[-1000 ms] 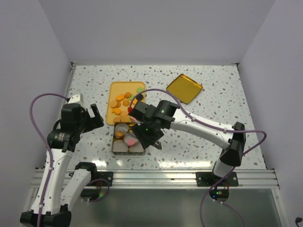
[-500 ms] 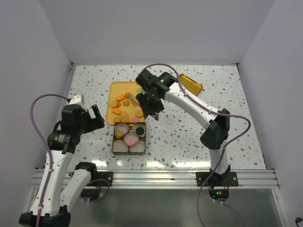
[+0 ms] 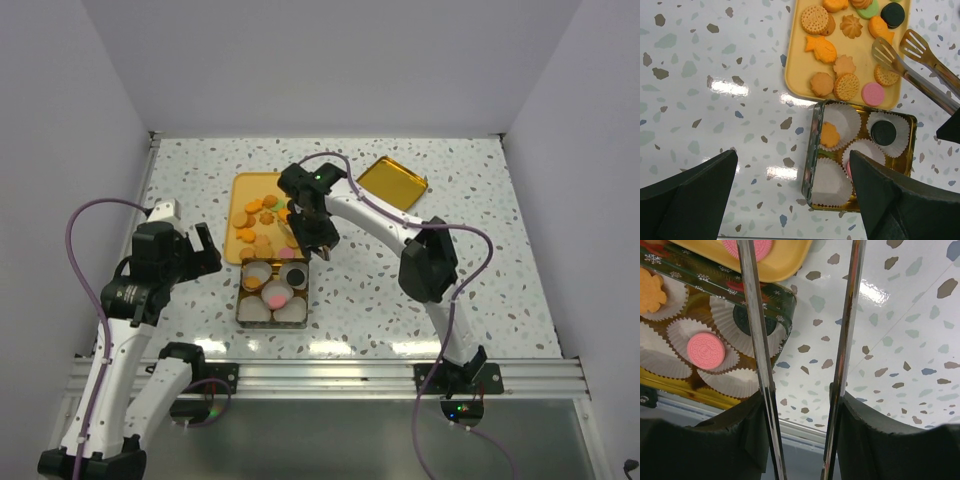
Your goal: Pack the cookies
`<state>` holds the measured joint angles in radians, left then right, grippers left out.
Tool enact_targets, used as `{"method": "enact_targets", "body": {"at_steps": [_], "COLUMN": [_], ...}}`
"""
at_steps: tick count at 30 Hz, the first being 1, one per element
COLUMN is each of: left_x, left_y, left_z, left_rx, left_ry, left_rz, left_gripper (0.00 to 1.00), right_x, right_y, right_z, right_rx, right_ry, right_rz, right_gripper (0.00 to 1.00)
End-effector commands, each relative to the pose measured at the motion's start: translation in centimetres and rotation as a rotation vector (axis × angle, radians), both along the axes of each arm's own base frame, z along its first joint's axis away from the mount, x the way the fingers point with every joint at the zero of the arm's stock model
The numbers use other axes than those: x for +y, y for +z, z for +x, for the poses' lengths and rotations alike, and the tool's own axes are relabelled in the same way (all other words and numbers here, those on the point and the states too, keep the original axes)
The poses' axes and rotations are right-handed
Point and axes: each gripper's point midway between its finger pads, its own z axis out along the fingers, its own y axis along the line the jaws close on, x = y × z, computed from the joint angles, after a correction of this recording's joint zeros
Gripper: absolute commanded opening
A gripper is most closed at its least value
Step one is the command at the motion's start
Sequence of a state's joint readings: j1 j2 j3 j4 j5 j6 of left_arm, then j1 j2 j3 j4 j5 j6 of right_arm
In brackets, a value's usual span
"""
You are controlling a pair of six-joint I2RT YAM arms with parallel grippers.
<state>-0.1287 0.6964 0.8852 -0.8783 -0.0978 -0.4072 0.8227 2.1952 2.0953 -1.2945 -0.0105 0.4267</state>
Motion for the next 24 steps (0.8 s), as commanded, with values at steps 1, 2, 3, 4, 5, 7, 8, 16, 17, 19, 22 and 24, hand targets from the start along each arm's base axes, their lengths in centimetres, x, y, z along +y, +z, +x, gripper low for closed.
{"method": "enact_targets", "body": {"at_steps": [1,2,3,4,5,7,8,16,17,19,22,24], "left_x": [0.0,0.0,0.0,-0.1,-0.1,-0.1,-0.1,-0.1,-0.1,-0.1,-0.1,0.0], "left_y": [1.0,1.0,0.9,0.9,0.9,0.8,0.9,0.7,0.7,0.8,0.7,0.7], "left_z": [0.7,0.7,0.8,0.8,0.8,0.9,0.9,0.9,0.9,0.9,0.9,0.9], "left_rx": [-0.048,-0.046,-0.043,-0.040,-0.040,-0.037,-0.040,-0.031,-0.031,-0.034,-0.030,-0.030], "left_ry": [-0.012,-0.013,-0.011,-0.015,-0.016,-0.016,-0.016,-0.014,-0.013,-0.012,-0.010,-0.006], "left_rz": [0.021,0.021,0.021,0.022,0.021,0.022,0.021,0.022,0.021,0.022,0.022,0.022], "left_gripper": [1.00,1.00,1.00,1.00,1.00,1.00,1.00,1.00,1.00,1.00,1.00,1.00], "right_x": [0.6,0.6,0.6,0.6,0.7,0.7,0.7,1.3,1.3,1.2,1.1,1.1], "right_y": [0.7,0.5,0.3,0.2,0.2,-0.3,-0.3,-1.6,-1.7,-1.5,-1.5,-1.3], "right_z": [1.3,1.5,1.6,1.7,2.0,2.2,2.5,2.5,2.5,2.4,1.9,1.8], "right_rx": [-0.027,-0.023,-0.019,-0.015,-0.017,-0.005,-0.007,0.031,0.032,0.034,0.048,0.050], "right_ry": [0.006,0.005,0.001,0.002,-0.001,-0.002,-0.004,0.004,0.006,0.008,0.012,0.008], "right_rz": [0.040,0.038,0.039,0.041,0.044,0.041,0.044,0.043,0.042,0.039,0.042,0.051], "right_gripper": [0.50,0.50,0.50,0.49,0.49,0.49,0.48,0.46,0.45,0.43,0.39,0.36]}}
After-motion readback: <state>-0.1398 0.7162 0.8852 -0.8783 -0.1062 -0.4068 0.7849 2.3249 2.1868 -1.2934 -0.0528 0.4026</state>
